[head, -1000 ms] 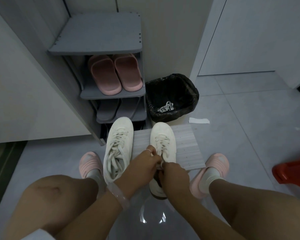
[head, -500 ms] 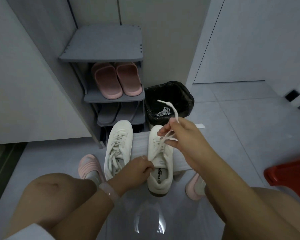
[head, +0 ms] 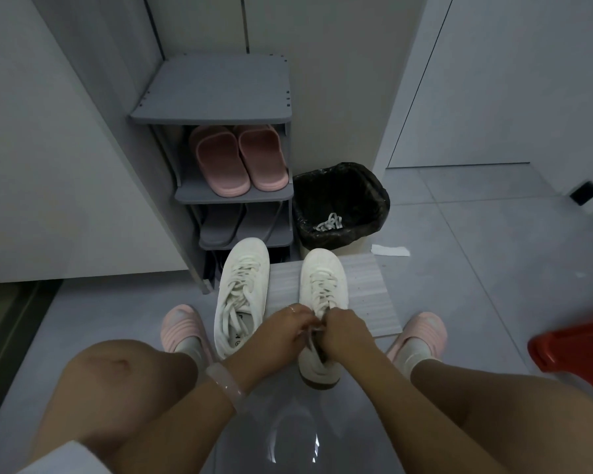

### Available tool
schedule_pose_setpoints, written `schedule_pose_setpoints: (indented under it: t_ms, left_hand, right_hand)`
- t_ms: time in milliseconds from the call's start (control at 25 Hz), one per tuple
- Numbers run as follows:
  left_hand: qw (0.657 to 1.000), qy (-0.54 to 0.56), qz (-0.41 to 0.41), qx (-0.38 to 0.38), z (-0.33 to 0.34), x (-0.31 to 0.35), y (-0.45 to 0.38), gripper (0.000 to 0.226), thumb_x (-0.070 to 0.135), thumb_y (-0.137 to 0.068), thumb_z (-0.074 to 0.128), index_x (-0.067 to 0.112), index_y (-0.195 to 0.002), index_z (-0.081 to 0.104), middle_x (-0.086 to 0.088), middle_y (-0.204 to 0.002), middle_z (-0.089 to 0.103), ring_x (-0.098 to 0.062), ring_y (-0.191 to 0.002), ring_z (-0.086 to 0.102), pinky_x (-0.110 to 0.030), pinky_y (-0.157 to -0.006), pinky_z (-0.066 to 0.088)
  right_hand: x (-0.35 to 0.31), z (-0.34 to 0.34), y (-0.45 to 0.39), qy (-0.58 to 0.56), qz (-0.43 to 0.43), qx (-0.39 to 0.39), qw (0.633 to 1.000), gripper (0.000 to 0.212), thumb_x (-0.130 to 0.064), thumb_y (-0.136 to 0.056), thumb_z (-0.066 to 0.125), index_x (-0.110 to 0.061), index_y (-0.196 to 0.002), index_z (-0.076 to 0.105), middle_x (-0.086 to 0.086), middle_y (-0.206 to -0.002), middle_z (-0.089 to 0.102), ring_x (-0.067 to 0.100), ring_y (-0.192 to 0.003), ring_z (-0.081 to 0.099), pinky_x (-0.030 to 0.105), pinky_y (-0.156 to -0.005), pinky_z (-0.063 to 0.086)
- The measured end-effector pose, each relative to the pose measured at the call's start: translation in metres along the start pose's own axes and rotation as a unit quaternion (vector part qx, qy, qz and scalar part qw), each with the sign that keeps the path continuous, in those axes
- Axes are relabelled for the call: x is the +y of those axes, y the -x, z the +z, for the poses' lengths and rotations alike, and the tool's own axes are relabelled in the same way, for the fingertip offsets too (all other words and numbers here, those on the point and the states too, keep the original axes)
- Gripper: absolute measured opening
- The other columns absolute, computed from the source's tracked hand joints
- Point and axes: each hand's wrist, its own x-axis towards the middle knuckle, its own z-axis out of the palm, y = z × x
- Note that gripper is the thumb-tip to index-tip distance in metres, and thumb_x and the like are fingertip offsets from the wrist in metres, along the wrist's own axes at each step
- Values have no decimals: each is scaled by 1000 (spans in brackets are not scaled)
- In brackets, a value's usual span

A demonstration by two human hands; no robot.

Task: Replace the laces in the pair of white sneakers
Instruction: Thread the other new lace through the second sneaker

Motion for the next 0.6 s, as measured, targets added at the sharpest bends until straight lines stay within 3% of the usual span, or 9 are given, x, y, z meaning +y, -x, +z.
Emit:
schedule_pose_setpoints:
  t_ms: [120, 200, 320, 400, 520, 560, 600]
  left_hand:
    - [988, -141, 13, -56, 5, 2, -3, 44, 15, -83, 31, 7, -113, 62, -9, -118, 60, -26, -112, 50, -32, -90, 35]
    - [962, -259, 20, -88, 10, 3, 0, 37, 11, -90, 34, 15, -118, 58, -3, -120, 59, -25, -114, 44, -32, -85, 27]
    - [953, -279, 25, -113, 14, 5, 3, 43, 7, -93, 34, 22, -128, 52, 0, -124, 56, -25, -113, 41, -33, -87, 25]
    - [976, -208, 0, -65, 4, 4, 2, 41, 4, -89, 38, 20, -123, 57, -3, -119, 60, -25, -109, 48, -32, -90, 32]
    - [986, -69, -112, 102, -31, -5, 3, 26, 5, -87, 43, 9, -100, 65, -7, -102, 66, -22, -95, 58, -27, -82, 42]
    - [977, -68, -160, 124, -42, -12, 7, 22, 7, -88, 43, 8, -93, 65, -8, -94, 66, -21, -86, 58, -26, -75, 42]
    - [971, -89, -201, 96, -50, -20, 13, 22, 11, -89, 43, 9, -86, 64, -8, -86, 64, -21, -79, 57, -25, -69, 41]
  right_hand:
    - [3, -9, 0, -124, -13, -91, 988, 10, -16, -86, 57, -7, -81, 59, 8, -82, 61, 13, -70, 57, 17, -59, 44]
    - [15, -16, 6, -124, -49, -104, 986, 12, -16, -85, 56, -7, -77, 57, 10, -81, 59, 10, -64, 48, 19, -55, 37]
    - [29, -19, 20, -82, -98, -90, 988, 28, -14, -91, 46, -13, -109, 67, 8, -112, 65, 16, -94, 59, 25, -78, 44]
    - [28, -11, 31, -35, -140, -99, 985, 39, -14, -95, 39, -20, -132, 51, 4, -130, 56, 19, -116, 53, 24, -93, 39]
    - [18, 8, 29, 15, -195, -86, 977, 47, -8, -93, 38, -20, -138, 35, 1, -135, 48, 19, -122, 44, 29, -110, 23]
    - [15, 12, 26, 9, -201, -63, 977, 45, -6, -92, 38, -19, -135, 38, 0, -130, 50, 16, -117, 44, 30, -113, 18]
    - [14, 15, 23, -15, -204, -28, 978, 41, -4, -91, 39, -17, -129, 44, 0, -123, 54, 13, -110, 46, 29, -111, 20]
